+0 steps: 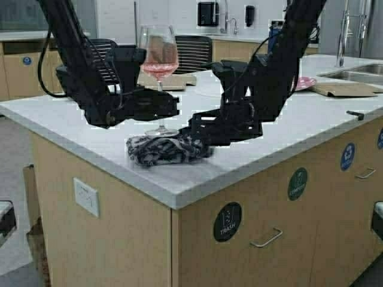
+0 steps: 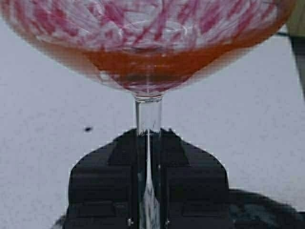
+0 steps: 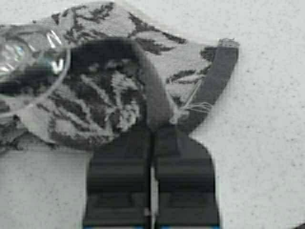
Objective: Get the cloth and wipe up the spill under the wine glass
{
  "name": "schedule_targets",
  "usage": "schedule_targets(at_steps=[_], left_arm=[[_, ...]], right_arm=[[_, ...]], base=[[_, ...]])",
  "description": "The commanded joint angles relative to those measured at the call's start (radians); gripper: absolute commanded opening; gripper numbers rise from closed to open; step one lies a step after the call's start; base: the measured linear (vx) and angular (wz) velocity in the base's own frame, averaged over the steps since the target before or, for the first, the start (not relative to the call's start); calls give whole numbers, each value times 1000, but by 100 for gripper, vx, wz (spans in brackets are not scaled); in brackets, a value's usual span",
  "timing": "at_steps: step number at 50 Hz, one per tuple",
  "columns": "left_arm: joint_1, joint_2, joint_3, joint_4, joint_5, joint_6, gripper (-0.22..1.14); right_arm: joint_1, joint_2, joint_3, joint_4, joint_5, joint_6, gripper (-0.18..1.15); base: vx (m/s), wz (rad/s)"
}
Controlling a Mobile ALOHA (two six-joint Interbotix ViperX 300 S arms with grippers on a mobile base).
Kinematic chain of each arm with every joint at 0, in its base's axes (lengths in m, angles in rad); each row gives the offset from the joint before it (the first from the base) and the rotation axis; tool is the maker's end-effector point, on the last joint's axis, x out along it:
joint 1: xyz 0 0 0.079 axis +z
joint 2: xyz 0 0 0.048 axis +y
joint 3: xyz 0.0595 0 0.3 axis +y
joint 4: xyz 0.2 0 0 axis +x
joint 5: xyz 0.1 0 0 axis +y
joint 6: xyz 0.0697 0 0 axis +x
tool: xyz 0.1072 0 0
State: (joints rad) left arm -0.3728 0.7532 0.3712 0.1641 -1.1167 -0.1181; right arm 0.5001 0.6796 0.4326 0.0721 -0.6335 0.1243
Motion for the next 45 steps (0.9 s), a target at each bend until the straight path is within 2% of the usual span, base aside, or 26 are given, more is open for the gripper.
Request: schedule_targets(at_steps=[1,13,26,35,45], left_arm=[[-2,37,-54,2,-41,11,33],[-2,167,-84,-3,-100,5,33],[-2,133,-38,-5,-123,11,33],[-2,34,6,0,-143,14,33],[-2,-17,-20,2,-144,40,33]], right_arm=[[2,-48,3,2,-26,2,7],[2,-77,44,5,-66,3,7],[-28,-112,66,15,-94,6,7],[-101,-158,87,126,-129,17,7],[-206,-242,127,232,-204,81,7]], base=[[0,0],[0,0],[0,0],[0,0],[0,0]])
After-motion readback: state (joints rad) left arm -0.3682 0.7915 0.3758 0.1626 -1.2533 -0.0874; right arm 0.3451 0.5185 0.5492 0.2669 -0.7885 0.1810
